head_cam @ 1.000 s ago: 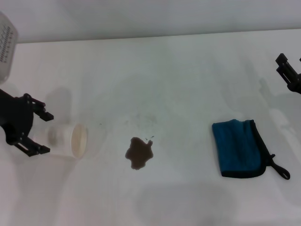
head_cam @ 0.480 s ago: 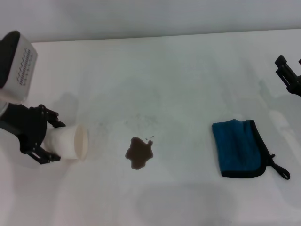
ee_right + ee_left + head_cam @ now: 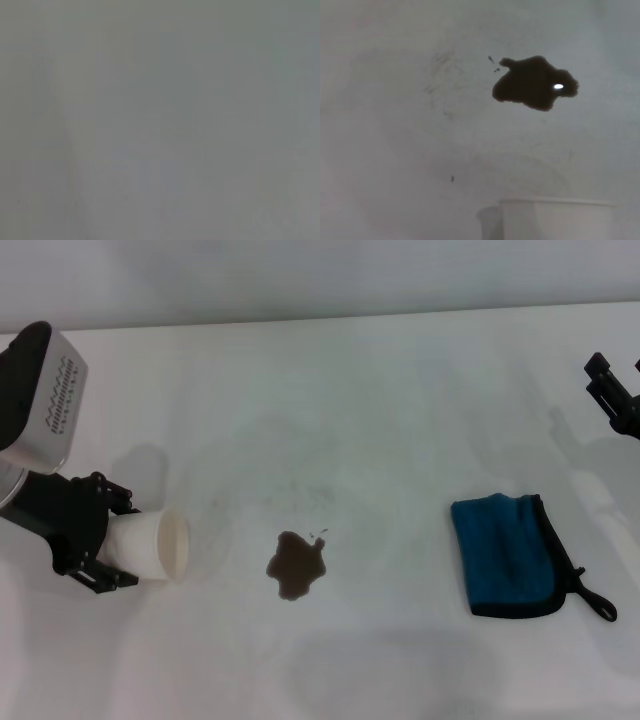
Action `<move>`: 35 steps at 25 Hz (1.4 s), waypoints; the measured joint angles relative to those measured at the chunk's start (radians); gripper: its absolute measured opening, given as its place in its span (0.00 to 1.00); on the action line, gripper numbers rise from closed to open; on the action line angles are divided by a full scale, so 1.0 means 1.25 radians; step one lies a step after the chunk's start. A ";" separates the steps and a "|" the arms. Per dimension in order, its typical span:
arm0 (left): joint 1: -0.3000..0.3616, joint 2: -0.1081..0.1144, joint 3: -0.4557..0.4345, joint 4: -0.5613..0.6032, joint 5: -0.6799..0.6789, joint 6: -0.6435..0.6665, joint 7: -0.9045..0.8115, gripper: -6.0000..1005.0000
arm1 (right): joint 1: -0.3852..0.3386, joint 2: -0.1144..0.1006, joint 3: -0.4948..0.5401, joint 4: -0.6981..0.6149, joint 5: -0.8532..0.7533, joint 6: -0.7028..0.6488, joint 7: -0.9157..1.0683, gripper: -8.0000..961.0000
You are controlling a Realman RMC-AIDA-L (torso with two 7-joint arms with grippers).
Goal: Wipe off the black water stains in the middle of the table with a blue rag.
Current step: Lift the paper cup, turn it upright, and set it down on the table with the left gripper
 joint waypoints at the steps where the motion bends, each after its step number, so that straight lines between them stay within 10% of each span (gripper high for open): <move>1: 0.000 0.000 0.000 0.000 0.000 0.000 0.000 0.80 | 0.000 0.000 0.000 -0.001 0.000 0.000 0.000 0.82; 18: 0.025 -0.001 0.000 -0.108 -0.333 0.196 -0.052 0.62 | -0.013 -0.005 -0.003 -0.030 0.000 0.008 0.000 0.82; 35: 0.377 -0.004 -0.001 0.160 -0.826 0.190 0.094 0.51 | -0.079 -0.022 -0.039 -0.114 -0.004 0.010 0.016 0.82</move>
